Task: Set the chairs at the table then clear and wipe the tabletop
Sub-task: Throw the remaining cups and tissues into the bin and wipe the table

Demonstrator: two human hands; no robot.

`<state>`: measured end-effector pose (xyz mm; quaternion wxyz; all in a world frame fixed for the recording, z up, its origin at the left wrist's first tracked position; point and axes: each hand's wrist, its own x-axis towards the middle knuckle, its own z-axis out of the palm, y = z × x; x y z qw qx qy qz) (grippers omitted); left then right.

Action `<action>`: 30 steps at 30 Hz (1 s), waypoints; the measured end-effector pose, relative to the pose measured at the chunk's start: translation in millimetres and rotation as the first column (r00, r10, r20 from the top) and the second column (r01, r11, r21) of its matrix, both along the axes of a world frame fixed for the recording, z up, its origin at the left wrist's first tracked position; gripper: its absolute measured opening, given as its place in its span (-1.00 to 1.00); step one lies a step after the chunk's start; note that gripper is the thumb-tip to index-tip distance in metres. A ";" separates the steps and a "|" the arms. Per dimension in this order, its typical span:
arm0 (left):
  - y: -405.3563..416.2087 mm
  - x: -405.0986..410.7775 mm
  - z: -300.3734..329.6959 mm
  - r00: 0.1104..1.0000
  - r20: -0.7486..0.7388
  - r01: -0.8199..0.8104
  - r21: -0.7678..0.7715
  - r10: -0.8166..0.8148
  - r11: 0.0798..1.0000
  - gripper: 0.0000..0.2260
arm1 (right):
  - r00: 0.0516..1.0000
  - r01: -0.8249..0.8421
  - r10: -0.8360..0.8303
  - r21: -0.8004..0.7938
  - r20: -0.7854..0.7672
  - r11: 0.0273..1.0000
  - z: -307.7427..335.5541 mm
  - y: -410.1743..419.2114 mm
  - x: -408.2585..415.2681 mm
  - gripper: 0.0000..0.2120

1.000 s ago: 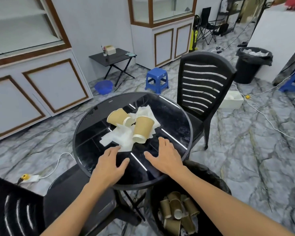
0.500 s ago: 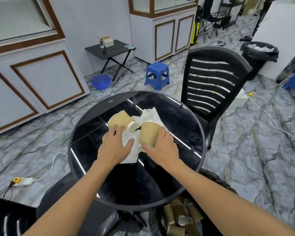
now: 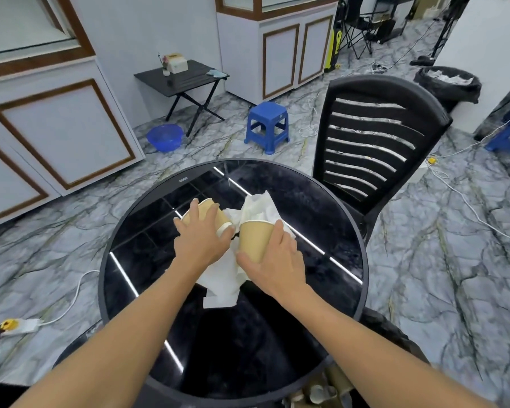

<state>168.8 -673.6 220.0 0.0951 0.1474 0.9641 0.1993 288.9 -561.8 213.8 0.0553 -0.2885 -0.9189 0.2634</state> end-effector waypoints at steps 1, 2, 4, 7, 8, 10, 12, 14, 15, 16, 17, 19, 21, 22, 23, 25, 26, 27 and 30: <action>1.3 -1.2 -1.5 1.000 0.003 -0.005 0.008 0.005 1.000 -0.42 | 1.000 0.004 -0.004 0.000 0.005 1.000 -0.8 -0.5 -1.4 0.08; 2.9 -2.3 -2.9 1.000 0.008 -0.009 0.017 0.009 1.000 -0.42 | 1.000 0.009 -0.009 -0.004 0.008 1.000 -1.7 -1.0 -2.5 0.08; 5.6 -2.2 -6.0 1.000 0.020 -0.012 0.030 0.012 0.999 -0.43 | 1.000 0.016 -0.016 -0.018 0.007 1.000 -2.9 -1.4 -3.8 0.09; 6.3 0.2 -8.3 1.000 0.009 -0.017 0.085 0.016 0.996 -0.45 | 1.000 0.017 -0.017 -0.030 0.004 0.999 -3.0 -0.8 -4.7 0.08; 6.0 0.6 -8.3 1.000 0.009 -0.019 0.112 0.018 0.994 -0.45 | 1.000 0.018 -0.018 -0.043 0.001 0.999 -2.4 -0.6 -5.0 0.07; 5.2 0.8 -8.2 1.000 0.011 -0.024 0.162 0.022 0.986 -0.46 | 1.000 0.022 -0.022 -0.070 -0.009 0.997 -1.9 -1.0 -5.8 0.06; 4.1 0.8 -8.1 1.000 0.005 -0.022 0.206 0.022 0.978 -0.49 | 1.000 0.023 -0.025 -0.074 -0.019 0.997 -1.2 -1.9 -5.3 0.05; 3.4 0.7 -8.4 1.000 -0.006 -0.011 0.240 0.013 0.971 -0.54 | 1.000 0.019 -0.021 -0.083 -0.024 0.996 -0.4 -2.4 -4.2 0.05; 3.0 0.8 -8.7 1.000 -0.007 -0.007 0.255 0.009 0.967 -0.56 | 0.999 0.014 -0.017 -0.094 -0.028 0.995 0.2 -2.5 -3.2 0.05; 2.6 0.7 -8.6 1.000 -0.003 -0.007 0.272 0.008 0.962 -0.57 | 0.999 0.009 -0.012 -0.101 -0.034 0.995 0.8 -2.5 -2.4 0.04; 2.4 0.9 -8.7 1.000 0.005 -0.008 0.288 0.007 0.958 -0.57 | 0.999 0.003 -0.008 -0.105 -0.041 0.994 1.6 -2.5 -1.6 0.04; 2.7 2.6 -8.2 1.000 0.027 -0.018 0.313 0.010 0.950 -0.56 | 0.998 0.004 -0.010 -0.106 -0.063 0.994 3.6 -2.0 0.4 0.03; 2.8 4.7 -7.7 0.999 0.029 -0.023 0.318 0.015 0.948 -0.55 | 0.997 0.009 -0.019 -0.120 -0.081 0.993 6.5 -1.2 2.7 0.02; 2.5 5.6 -8.2 1.000 0.015 -0.017 0.314 0.013 0.949 -0.55 | 0.996 0.011 -0.022 -0.130 -0.085 0.991 7.8 -0.7 3.9 0.02; 2.5 6.5 -9.4 1.000 0.001 -0.009 0.313 0.009 0.950 -0.56 | 0.996 0.012 -0.024 -0.139 -0.088 0.990 9.2 -0.1 5.3 0.01; 2.9 8.3 -11.2 1.000 -0.002 -0.015 0.323 0.017 0.946 -0.60 | 0.996 0.007 -0.020 -0.158 -0.082 0.987 12.1 1.1 8.7 0.00; 3.3 9.0 -11.6 1.000 0.000 -0.024 0.330 0.025 0.944 -0.62 | 0.997 0.004 -0.017 -0.168 -0.080 0.986 13.5 1.6 10.7 -0.01; 3.7 9.6 -11.7 0.999 -0.003 -0.029 0.338 0.032 0.941 -0.63 | 0.997 0.001 -0.016 -0.176 -0.081 0.984 14.9 1.9 12.6 -0.02; 3.4 10.8 -8.7 0.998 -0.028 -0.040 0.359 0.053 0.932 -0.66 | 0.997 -0.003 -0.011 -0.178 -0.078 0.984 17.8 2.9 18.3 -0.02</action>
